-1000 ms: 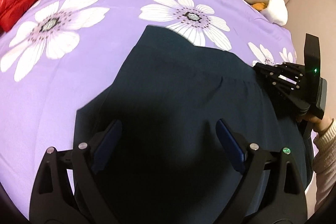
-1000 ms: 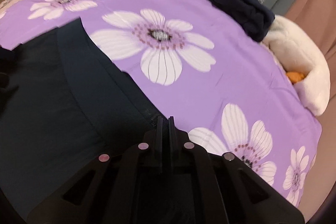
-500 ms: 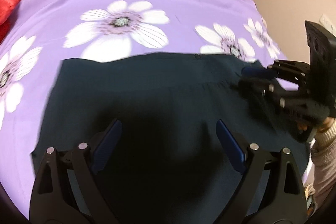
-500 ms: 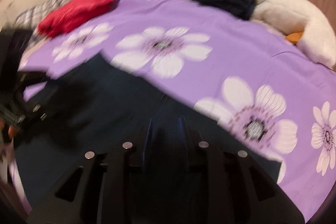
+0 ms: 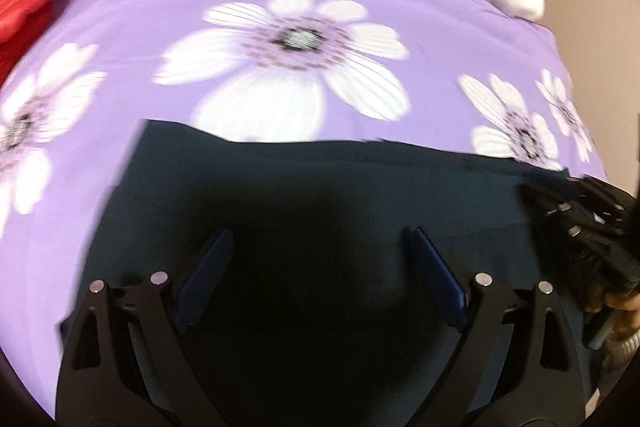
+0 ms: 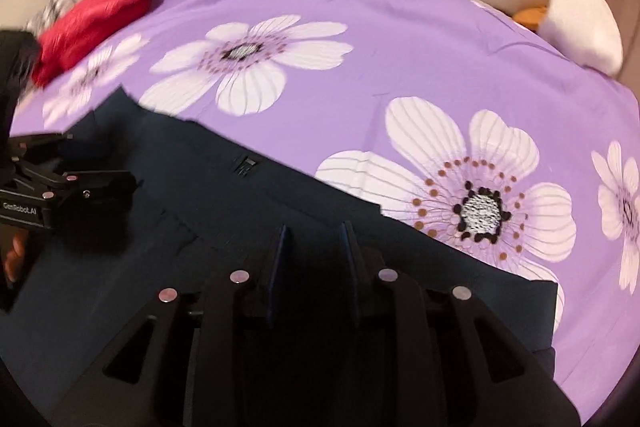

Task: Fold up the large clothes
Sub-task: 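Open both grippers and release the hem onto the folded jacket, then press and smooth the folded jacket flat with both grippers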

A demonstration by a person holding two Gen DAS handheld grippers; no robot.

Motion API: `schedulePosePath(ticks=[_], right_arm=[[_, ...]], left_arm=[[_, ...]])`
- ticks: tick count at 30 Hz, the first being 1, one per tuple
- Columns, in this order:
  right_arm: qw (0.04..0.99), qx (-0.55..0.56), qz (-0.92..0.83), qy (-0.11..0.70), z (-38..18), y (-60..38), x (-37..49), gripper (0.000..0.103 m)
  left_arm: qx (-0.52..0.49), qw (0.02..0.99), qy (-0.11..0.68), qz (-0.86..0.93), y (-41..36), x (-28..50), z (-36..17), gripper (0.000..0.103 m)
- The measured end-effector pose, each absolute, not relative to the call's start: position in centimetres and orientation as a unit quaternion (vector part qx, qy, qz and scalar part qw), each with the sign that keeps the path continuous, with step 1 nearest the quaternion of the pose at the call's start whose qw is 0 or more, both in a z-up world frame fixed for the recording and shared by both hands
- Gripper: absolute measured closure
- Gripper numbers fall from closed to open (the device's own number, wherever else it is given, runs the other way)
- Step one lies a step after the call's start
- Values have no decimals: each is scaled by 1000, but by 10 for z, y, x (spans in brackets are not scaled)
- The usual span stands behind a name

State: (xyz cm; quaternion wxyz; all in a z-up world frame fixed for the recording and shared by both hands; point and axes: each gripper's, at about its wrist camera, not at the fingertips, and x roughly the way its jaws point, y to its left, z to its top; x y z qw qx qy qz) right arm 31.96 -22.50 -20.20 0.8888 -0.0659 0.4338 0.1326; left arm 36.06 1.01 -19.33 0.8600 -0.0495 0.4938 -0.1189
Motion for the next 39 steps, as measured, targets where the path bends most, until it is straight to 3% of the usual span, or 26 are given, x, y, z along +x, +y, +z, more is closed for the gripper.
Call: schedulePosePath(ticks=[2, 10, 15, 21, 24, 29, 31, 39], right_arm=[[897, -56, 72, 432, -194, -247, 317, 68], [910, 7, 59, 411, -157, -308, 236, 62], [902, -9, 94, 421, -164, -290, 163, 62], [887, -50, 90, 450, -202, -262, 105, 61], [887, -19, 78, 455, -216, -270, 84, 59], [891, 21, 78, 446, -213, -289, 65, 56], [892, 24, 67, 446, -207, -295, 63, 49], [914, 60, 30, 401, -177, -306, 44, 46]], left_arm=[[-53, 864, 493, -88, 32, 354, -185, 12], [-67, 875, 470, -95, 103, 279, -153, 12], [-45, 873, 467, -137, 97, 219, -158, 12], [-47, 861, 492, -122, 103, 175, -201, 11], [-61, 864, 484, -126, 112, 151, -203, 11], [-52, 865, 485, -120, 120, 129, -202, 11], [-59, 863, 489, -112, 128, 125, -201, 11], [-76, 868, 478, -110, 132, 116, -176, 12]])
